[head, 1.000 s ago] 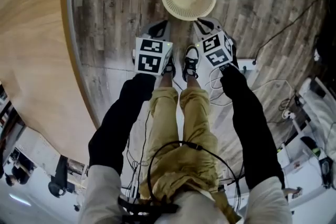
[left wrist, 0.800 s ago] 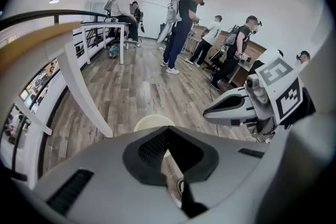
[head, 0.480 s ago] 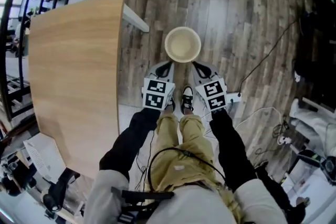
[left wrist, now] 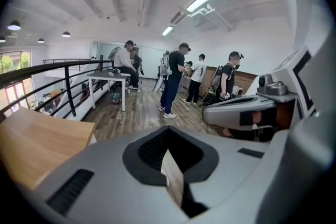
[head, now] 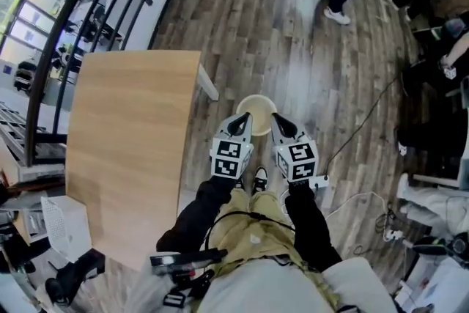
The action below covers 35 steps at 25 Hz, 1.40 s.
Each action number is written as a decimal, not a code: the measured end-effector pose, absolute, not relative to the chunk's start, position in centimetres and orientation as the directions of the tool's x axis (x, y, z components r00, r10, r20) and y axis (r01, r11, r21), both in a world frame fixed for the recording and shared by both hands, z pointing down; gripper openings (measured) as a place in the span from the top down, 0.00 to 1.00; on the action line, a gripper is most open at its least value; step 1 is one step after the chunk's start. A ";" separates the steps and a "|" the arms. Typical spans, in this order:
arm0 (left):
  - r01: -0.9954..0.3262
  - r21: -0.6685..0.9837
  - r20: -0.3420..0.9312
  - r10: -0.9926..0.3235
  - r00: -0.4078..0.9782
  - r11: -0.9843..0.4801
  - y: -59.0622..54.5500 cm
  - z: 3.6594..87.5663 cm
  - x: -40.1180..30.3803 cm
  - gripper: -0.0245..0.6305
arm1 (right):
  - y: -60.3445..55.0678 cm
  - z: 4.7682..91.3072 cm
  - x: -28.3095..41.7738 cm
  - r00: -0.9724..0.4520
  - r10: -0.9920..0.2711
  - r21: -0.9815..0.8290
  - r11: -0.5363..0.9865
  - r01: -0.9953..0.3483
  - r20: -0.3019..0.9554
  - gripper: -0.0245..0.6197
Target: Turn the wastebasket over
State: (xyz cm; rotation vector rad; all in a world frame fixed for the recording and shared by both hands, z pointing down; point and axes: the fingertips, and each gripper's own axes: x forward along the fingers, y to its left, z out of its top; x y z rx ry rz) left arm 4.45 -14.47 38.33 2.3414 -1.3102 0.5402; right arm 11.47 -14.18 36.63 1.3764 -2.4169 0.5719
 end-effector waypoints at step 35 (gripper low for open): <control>-0.880 -0.020 -0.044 -0.879 0.474 -0.474 -18.1 7.6 1.3 0.97 | -17.8 6.1 9.4 -0.500 -0.859 -0.041 0.506 -0.861 -0.110 0.93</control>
